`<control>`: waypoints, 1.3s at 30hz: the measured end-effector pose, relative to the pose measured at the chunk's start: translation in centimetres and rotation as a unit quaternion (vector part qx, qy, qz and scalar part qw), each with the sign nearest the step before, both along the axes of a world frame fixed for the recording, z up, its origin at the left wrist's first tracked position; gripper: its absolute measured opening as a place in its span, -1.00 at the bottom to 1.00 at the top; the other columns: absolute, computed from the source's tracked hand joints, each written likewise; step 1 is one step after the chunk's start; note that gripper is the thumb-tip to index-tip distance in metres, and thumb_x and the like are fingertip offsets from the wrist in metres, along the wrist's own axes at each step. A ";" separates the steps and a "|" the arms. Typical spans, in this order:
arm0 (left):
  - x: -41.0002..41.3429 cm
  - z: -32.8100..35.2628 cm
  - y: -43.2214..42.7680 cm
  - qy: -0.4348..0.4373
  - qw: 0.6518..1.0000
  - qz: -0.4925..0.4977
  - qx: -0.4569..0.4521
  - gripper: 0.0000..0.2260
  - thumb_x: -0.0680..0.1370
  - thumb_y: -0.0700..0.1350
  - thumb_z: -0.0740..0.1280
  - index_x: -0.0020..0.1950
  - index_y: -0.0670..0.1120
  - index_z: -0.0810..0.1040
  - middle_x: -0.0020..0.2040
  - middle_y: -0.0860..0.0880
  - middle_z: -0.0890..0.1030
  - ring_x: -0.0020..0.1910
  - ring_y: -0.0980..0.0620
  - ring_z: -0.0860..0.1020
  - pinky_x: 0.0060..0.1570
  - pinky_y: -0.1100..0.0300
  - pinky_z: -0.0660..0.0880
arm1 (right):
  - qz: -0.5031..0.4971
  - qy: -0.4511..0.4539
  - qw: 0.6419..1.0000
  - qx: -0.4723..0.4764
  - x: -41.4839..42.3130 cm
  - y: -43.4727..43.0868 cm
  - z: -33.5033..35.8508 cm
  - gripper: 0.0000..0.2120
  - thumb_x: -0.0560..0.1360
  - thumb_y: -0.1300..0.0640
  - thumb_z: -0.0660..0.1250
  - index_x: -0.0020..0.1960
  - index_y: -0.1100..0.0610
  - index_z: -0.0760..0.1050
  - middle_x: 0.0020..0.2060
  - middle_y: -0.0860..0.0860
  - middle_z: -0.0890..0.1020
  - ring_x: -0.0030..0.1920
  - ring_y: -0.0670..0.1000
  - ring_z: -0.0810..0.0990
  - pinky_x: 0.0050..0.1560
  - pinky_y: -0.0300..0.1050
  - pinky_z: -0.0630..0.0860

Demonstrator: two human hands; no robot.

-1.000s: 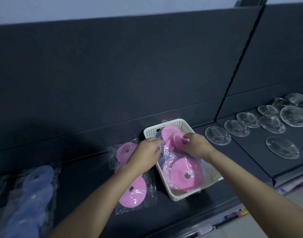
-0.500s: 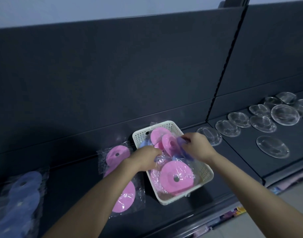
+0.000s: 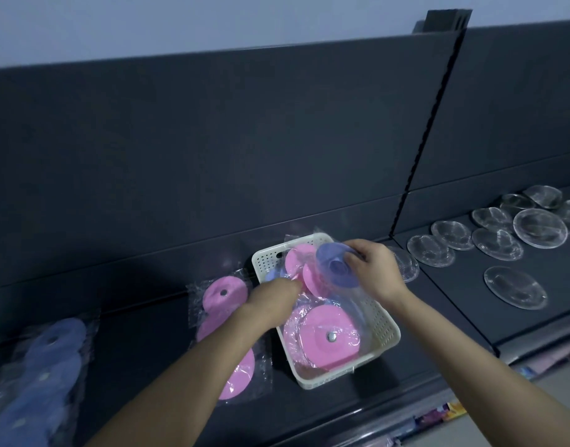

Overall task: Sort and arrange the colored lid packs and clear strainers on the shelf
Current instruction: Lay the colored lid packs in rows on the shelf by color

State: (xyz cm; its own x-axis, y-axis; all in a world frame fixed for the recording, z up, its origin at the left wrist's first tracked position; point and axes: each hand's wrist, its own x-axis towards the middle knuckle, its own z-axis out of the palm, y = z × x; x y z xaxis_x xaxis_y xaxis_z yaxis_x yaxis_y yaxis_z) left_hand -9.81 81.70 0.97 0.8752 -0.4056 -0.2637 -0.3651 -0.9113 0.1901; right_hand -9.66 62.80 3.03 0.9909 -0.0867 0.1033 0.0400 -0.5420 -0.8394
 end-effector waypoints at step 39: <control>1.3 0.4 1.4 -0.079 0.892 0.221 -0.387 -0.79 0.49 -0.14 0.40 -0.33 -0.11 0.50 -0.46 0.09 0.42 -0.44 0.14 0.33 -0.43 0.29 0.26 | -0.102 -0.020 0.962 0.252 -1.2 0.6 -0.3 -0.80 0.50 0.31 0.26 -0.11 0.13 0.64 -0.28 -0.04 0.64 -0.28 -0.12 0.53 -0.26 -0.25 0.48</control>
State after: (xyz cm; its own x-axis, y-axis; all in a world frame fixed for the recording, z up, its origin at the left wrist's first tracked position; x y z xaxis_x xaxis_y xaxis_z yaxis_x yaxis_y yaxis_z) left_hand -8.48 83.11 1.37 0.9961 -0.0181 0.0858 -0.0799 -0.5911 0.8026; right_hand -10.91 63.44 2.75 0.9442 -0.3277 0.0346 0.0136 -0.0660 -0.9977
